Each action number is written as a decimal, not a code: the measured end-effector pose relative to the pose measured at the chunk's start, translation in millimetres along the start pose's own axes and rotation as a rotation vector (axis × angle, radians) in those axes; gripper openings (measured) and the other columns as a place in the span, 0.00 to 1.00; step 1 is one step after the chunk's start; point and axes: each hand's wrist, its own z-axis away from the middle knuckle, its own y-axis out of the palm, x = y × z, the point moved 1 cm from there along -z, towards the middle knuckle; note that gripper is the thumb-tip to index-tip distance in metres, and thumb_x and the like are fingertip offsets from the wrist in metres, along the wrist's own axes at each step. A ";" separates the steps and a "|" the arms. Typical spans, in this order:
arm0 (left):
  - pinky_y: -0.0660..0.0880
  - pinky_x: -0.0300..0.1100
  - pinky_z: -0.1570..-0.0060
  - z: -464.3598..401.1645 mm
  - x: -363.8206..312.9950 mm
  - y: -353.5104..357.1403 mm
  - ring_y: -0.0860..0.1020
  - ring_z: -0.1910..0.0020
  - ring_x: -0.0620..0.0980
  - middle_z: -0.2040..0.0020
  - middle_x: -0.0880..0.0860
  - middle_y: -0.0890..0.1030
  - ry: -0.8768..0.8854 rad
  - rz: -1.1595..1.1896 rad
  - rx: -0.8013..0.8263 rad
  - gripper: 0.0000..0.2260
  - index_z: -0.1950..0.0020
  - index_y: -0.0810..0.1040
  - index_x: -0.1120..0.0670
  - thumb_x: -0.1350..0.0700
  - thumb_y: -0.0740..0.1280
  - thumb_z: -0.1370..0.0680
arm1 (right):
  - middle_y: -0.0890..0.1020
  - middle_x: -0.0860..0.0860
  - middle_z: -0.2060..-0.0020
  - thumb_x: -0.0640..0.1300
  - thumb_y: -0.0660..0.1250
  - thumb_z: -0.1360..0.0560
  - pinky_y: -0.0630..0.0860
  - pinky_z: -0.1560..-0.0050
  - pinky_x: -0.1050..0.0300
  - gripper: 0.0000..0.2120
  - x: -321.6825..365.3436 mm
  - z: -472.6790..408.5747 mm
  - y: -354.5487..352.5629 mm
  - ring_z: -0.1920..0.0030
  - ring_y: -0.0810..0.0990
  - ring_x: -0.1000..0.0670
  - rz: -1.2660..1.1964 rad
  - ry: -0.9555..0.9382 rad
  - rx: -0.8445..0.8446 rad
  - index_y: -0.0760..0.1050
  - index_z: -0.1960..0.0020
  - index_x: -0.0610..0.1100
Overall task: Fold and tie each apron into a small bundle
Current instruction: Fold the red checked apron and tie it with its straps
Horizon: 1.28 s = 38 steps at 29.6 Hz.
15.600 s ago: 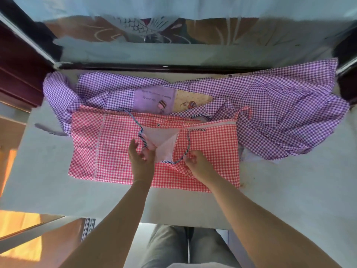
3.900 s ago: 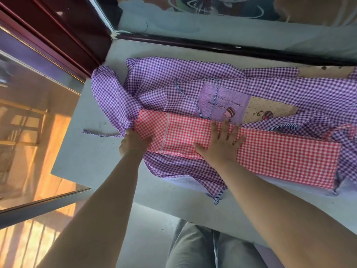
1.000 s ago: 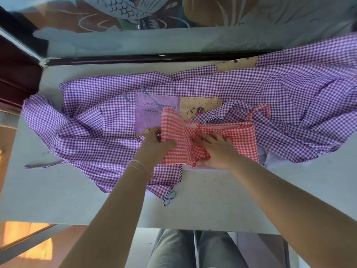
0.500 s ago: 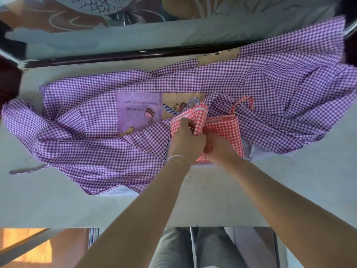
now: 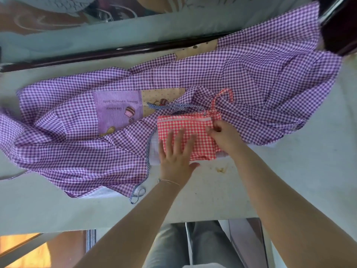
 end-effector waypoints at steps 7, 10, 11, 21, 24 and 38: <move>0.66 0.64 0.38 2.2 47.5 2.3 0.58 0.27 0.66 0.23 0.59 0.54 -0.025 0.121 0.112 0.35 0.22 0.55 0.49 0.36 0.59 0.26 | 0.79 0.48 0.48 0.60 0.53 0.21 0.79 0.47 0.46 0.22 -14.2 3.6 11.2 0.48 0.80 0.44 0.189 -0.142 -0.181 0.70 0.39 0.45; 0.71 0.64 0.43 2.2 45.8 0.8 0.62 0.29 0.68 0.24 0.61 0.57 -0.049 0.114 0.085 0.33 0.23 0.55 0.50 0.40 0.60 0.25 | 0.79 0.49 0.48 0.61 0.48 0.21 0.78 0.47 0.49 0.25 -13.0 6.6 24.1 0.49 0.79 0.47 0.424 -0.237 -0.352 0.68 0.34 0.46; 0.74 0.63 0.45 3.7 44.7 0.7 0.63 0.29 0.68 0.24 0.61 0.57 -0.062 0.127 0.068 0.32 0.23 0.54 0.50 0.42 0.59 0.24 | 0.79 0.49 0.45 0.60 0.49 0.20 0.76 0.43 0.48 0.24 -10.3 8.3 28.4 0.46 0.78 0.46 0.376 -0.253 -0.356 0.66 0.32 0.46; 0.69 0.52 0.33 20.0 34.1 -0.2 0.67 0.30 0.56 0.23 0.56 0.58 -0.527 0.669 -0.016 0.32 0.23 0.37 0.46 0.56 0.56 0.18 | 0.77 0.45 0.39 0.48 0.66 0.23 0.74 0.37 0.44 0.18 13.4 13.3 61.9 0.40 0.77 0.42 -1.072 0.239 0.391 0.68 0.36 0.47; 0.70 0.49 0.34 19.5 42.1 -8.6 0.68 0.32 0.52 0.26 0.56 0.62 -0.645 1.063 -0.035 0.30 0.22 0.44 0.47 0.65 0.54 0.19 | 0.78 0.45 0.40 0.47 0.66 0.23 0.73 0.36 0.43 0.13 18.1 12.2 79.3 0.39 0.77 0.42 -1.154 0.225 0.443 0.70 0.39 0.48; 0.73 0.44 0.38 17.9 101.4 -35.0 0.74 0.35 0.54 0.34 0.55 0.75 -0.505 1.715 0.560 0.42 0.30 0.65 0.53 0.51 0.81 0.40 | 0.75 0.42 0.36 0.63 0.56 0.23 0.74 0.39 0.39 0.28 60.8 12.4 103.6 0.37 0.75 0.38 -0.749 0.127 0.514 0.64 0.31 0.46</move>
